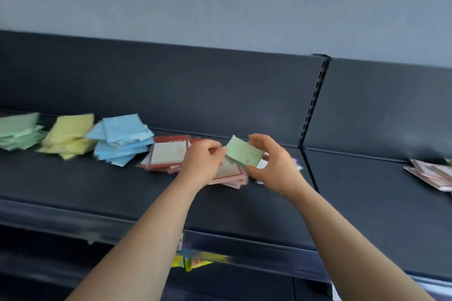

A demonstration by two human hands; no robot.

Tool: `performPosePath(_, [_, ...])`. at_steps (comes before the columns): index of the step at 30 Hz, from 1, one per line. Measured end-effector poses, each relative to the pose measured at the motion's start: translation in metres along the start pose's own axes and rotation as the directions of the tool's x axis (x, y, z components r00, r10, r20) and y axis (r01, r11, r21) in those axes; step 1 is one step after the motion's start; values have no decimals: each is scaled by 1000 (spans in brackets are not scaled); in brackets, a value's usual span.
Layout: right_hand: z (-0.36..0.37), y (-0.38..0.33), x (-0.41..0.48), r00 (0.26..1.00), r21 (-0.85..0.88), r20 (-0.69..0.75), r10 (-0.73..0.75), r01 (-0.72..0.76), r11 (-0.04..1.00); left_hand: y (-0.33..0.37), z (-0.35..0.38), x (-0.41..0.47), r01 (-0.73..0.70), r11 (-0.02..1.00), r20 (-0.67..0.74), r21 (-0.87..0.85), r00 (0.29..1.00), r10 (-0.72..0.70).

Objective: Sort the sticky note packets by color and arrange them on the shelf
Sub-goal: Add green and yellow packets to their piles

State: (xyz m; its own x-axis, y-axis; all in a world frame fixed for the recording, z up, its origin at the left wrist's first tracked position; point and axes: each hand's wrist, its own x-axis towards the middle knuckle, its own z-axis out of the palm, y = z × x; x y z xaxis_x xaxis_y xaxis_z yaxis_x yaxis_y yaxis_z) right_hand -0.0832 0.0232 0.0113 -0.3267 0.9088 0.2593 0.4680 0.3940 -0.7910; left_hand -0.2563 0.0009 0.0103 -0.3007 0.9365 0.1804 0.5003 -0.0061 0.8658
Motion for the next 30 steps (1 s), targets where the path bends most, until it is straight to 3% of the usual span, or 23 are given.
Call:
performPosePath(6, [46,-40,15,986,-16,94,-140,142,990,-28,-57,-10,124,959,-32,-254,990,-136])
performPosePath(13, [118,-106,52,983,88,62,-170,164,982,-59,-151,1,88,927,-281,-364,939,-199])
performPosePath(22, [268,-200,109,980,133,140,-141,123,983,-135,-309,31,63,992,-419,-111,902,-104])
performPosePath(30, [378,-250,139,978,36,175,-111,106,994,-204,-402,58,130,987,-371,91,925,-87])
